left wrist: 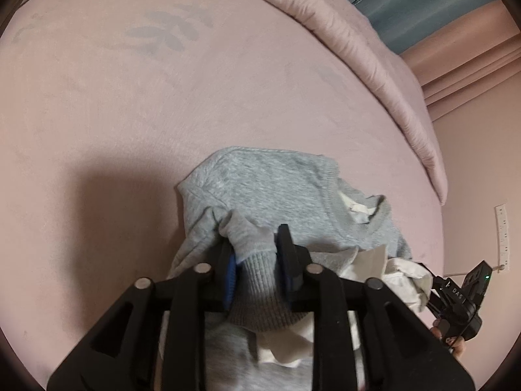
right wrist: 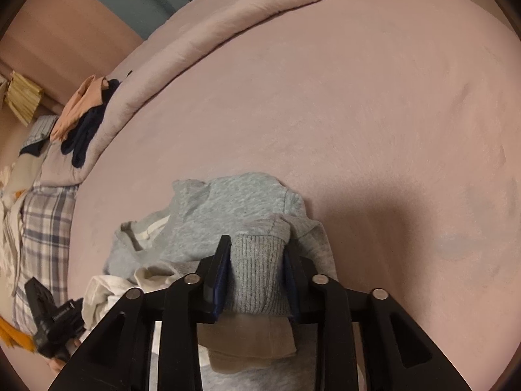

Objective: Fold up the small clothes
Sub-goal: 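Lower the hem onto the shirt and open both tools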

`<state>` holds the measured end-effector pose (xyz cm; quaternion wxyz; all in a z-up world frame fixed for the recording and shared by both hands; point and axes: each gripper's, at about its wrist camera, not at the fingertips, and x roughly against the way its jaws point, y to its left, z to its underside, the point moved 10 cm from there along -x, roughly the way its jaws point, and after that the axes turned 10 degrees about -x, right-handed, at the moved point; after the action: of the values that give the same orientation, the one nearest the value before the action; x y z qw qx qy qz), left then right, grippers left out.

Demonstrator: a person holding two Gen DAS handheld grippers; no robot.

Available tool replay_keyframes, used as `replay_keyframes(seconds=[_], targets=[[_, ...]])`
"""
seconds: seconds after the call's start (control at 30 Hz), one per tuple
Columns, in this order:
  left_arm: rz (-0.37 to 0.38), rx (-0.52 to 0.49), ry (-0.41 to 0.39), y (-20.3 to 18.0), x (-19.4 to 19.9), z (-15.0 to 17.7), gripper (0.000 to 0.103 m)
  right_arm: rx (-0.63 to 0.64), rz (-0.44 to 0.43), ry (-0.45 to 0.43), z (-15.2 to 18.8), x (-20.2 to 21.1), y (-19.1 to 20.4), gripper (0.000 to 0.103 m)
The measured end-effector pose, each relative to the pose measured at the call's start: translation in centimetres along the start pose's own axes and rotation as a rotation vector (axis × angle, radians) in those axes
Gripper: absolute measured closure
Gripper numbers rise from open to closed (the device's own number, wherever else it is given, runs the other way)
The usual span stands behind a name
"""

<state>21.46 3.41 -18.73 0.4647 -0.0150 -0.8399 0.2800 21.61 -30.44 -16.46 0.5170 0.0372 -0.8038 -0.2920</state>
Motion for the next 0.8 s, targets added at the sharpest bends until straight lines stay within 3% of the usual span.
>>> replay_keyframes(seconds=[0.1,0.17,0.3,0.47,0.53,0.6,0.63,0.7,0.8], targets=[[0.012,-0.034,-0.048,-1.0,2.0,0.0,0.047,0.027,0.016,-0.051,-0.4,2.1,-0.1,0.039],[0.014,-0.070,-0.073,-1.7,3.3,0.3,0.040,0.056,0.013,-0.092,-0.6,3.7,0.0,0.038],[0.063,-0.092,-0.082,-2.9,4.8,1.5,0.032,0.079,-0.038,-0.094,0.2,5.6,-0.1,0.038],[0.074,-0.090,-0.024,-2.9,4.1,4.1,0.033,0.095,-0.049,-0.045,2.1,4.8,-0.8,0.038],[0.085,-0.074,-0.009,-2.8,3.5,4.8,0.036,0.102,-0.048,-0.030,2.7,4.3,-0.9,0.038],[0.101,-0.072,-0.013,-3.2,3.2,4.8,0.059,0.102,-0.050,-0.017,3.1,3.7,-0.8,0.039],[0.103,-0.076,-0.009,-3.3,3.0,4.9,0.065,0.107,-0.059,-0.013,3.2,3.5,-0.6,0.042],[0.103,-0.079,0.014,-3.5,1.9,5.0,0.093,0.131,-0.074,-0.017,3.2,3.6,0.1,0.065],[0.083,-0.075,0.001,-3.6,1.7,4.3,0.095,0.151,-0.059,-0.034,2.8,3.5,0.4,0.086]])
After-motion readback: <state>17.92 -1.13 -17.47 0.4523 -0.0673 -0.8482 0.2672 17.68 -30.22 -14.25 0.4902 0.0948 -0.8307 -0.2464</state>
